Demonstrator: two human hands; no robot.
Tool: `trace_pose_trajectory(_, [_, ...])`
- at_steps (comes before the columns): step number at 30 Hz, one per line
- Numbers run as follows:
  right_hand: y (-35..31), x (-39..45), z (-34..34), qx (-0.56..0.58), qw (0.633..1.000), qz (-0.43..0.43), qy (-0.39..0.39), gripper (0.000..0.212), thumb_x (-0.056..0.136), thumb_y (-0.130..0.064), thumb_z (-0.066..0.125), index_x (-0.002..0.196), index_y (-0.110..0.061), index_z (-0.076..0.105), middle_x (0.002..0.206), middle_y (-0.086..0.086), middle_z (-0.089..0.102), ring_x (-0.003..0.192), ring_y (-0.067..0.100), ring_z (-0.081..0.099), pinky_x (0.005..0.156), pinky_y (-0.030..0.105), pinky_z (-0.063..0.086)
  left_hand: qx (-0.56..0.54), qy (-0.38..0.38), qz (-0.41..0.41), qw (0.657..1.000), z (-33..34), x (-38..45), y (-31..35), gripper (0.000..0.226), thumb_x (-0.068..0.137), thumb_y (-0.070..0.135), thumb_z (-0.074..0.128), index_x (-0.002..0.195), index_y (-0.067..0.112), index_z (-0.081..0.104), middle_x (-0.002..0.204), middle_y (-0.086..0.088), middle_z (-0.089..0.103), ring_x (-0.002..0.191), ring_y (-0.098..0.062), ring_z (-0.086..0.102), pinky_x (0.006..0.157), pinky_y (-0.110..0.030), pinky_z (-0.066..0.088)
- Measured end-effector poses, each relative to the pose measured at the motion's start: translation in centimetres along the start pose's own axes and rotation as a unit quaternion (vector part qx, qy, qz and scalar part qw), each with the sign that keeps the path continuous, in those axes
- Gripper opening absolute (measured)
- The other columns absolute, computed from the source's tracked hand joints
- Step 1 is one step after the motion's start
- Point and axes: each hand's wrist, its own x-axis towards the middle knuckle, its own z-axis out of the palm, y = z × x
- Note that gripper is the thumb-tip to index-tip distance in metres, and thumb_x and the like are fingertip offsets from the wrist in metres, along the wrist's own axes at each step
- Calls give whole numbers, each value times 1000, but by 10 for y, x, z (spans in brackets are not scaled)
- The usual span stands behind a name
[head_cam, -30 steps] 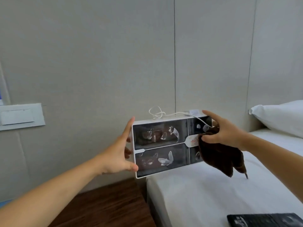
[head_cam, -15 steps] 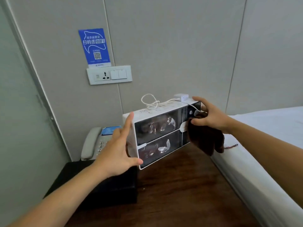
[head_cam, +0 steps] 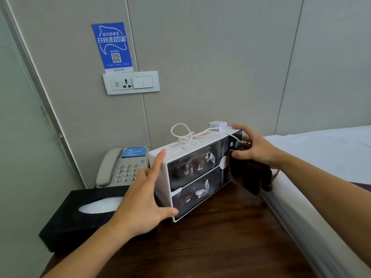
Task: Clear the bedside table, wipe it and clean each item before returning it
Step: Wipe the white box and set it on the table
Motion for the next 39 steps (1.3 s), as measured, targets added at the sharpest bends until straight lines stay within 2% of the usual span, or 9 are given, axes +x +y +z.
trace_pose_trajectory(8, [11, 11, 41, -1, 1000, -4, -13, 87, 82, 0, 83, 150, -37, 42, 136, 4, 64, 115, 15, 70, 106, 36, 53, 25, 17, -35, 999, -3, -14, -27, 145, 57, 44, 100, 139, 79, -14, 159, 10, 30, 144, -27, 34, 117, -52, 38])
trace_pose_trajectory(12, [3, -4, 40, -80, 997, 7, -19, 109, 80, -15, 88, 160, -49, 21, 147, -6, 50, 132, 5, 55, 112, 28, 42, 52, 5, -36, 998, -3, -13, -31, 143, 63, 48, 96, 138, 76, -21, 162, 5, 27, 143, -34, 36, 116, -54, 37])
trace_pose_trajectory(16, [-14, -40, 16, -136, 987, 45, 77, 103, 78, -25, 90, 158, -42, 27, 122, -3, 57, 125, 18, 53, 104, 30, 39, 7, -31, 17, 999, -16, -11, -36, 135, 64, 53, 94, 141, 77, -14, 167, 14, 10, 152, -18, 23, 122, -47, 32])
trace_pose_trajectory(18, [-27, -59, 4, -129, 980, 73, 135, 74, 76, -30, 91, 139, -31, 52, 110, 0, 65, 109, 22, 64, 91, 32, 48, -11, -47, 47, 998, -27, -6, -39, 132, 63, 51, 95, 142, 78, -8, 166, 20, 6, 151, -7, 19, 123, -42, 30])
trace_pose_trajectory(21, [-45, -78, 12, -79, 962, 65, 254, 35, 72, -36, 92, 97, -21, 72, 92, 1, 75, 87, 17, 72, 74, 29, 54, -53, -76, 64, 994, -38, 5, -41, 132, 61, 48, 98, 143, 78, 0, 167, 15, 15, 150, -12, 30, 123, -45, 32])
trace_pose_trajectory(25, [-57, -76, 82, -6, 930, 46, 363, 32, 70, -47, 89, 79, -21, 72, 75, -8, 74, 72, 7, 70, 70, 27, 55, -97, -73, 76, 990, -40, 17, -39, 123, 55, 55, 95, 144, 77, 13, 158, 14, 30, 142, -14, 45, 117, -46, 42])
trace_pose_trajectory(31, [-25, -48, 206, 89, 900, 23, 426, 30, 85, -38, 82, 105, -19, 70, 117, 5, 55, 99, 7, 56, 98, 23, 47, -166, -1, 87, 982, -27, 26, -49, 70, 74, 68, 67, 138, 69, 41, 149, 23, 44, 140, -5, 43, 116, -41, 43])
trace_pose_trajectory(35, [-20, -53, 243, 43, 927, 24, 371, 53, 100, -45, 45, 145, -19, 50, 148, 2, 32, 129, 21, 35, 111, 30, 27, -166, 5, 84, 983, -29, 33, -56, 76, 71, 54, 76, 139, 67, 45, 143, 23, 51, 132, -10, 54, 110, -41, 50])
trace_pose_trajectory(39, [-22, -59, 252, 7, 945, -9, 327, 66, 95, -41, 35, 155, -13, 33, 154, 2, 21, 138, 23, 28, 118, 33, 22, -134, -19, 93, 986, -31, 39, -58, 80, 69, 57, 73, 141, 67, 41, 144, 18, 48, 132, -18, 51, 107, -46, 52])
